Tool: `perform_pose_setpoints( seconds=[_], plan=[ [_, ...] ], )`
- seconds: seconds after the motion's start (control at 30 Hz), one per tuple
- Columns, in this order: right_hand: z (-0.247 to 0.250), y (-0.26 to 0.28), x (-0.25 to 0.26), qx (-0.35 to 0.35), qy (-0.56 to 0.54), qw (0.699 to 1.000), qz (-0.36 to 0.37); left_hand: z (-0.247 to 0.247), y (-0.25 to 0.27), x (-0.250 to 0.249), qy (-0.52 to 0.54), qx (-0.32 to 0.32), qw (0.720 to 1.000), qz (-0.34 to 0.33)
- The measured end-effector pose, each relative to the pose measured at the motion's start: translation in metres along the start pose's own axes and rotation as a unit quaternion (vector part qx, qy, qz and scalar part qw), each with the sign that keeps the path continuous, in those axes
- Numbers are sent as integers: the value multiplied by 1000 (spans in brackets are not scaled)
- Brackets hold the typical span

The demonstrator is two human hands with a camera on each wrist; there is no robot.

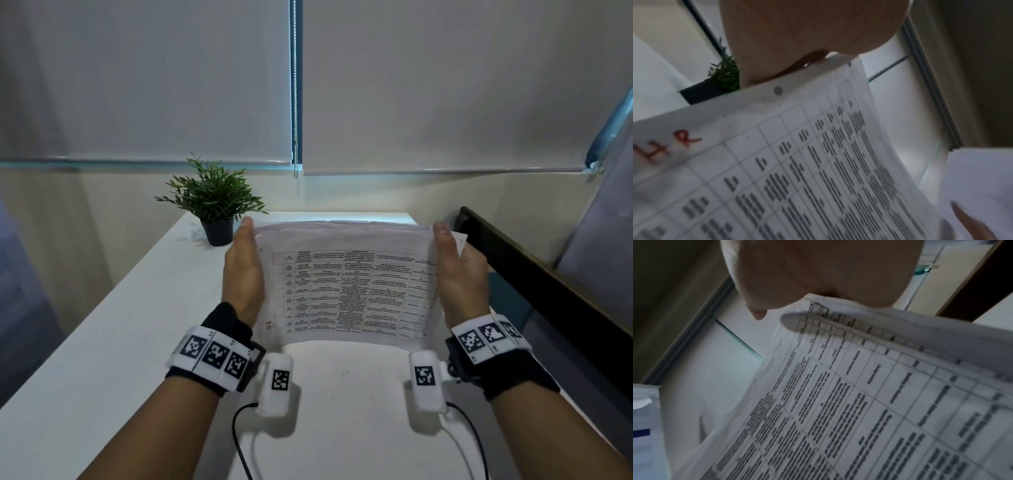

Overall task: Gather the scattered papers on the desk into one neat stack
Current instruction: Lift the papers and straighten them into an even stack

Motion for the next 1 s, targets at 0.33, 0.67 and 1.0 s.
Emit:
perform_pose_setpoints(
  seconds=[0.33,0.67,1.0],
  plan=[
    [0,6,7,69,-31,997,-13,1,-5,9,28,10,999,30],
    [-9,11,12,89,-23,996,12,-1,-5,-9,-53,-16,996,-76],
    [-18,9,-19,199,-40,978,-39,-4,4,25,-16,106,994,-19]
  ],
)
Point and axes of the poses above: each hand's wrist, its own y-axis away from the middle knuckle, its own z-axis out of the back of the hand, x = y × z, the point moved 10 cm from there along -y, towards the middle knuckle, and after that the axes turned 11 degrees about -z, right-handed, at the moved point
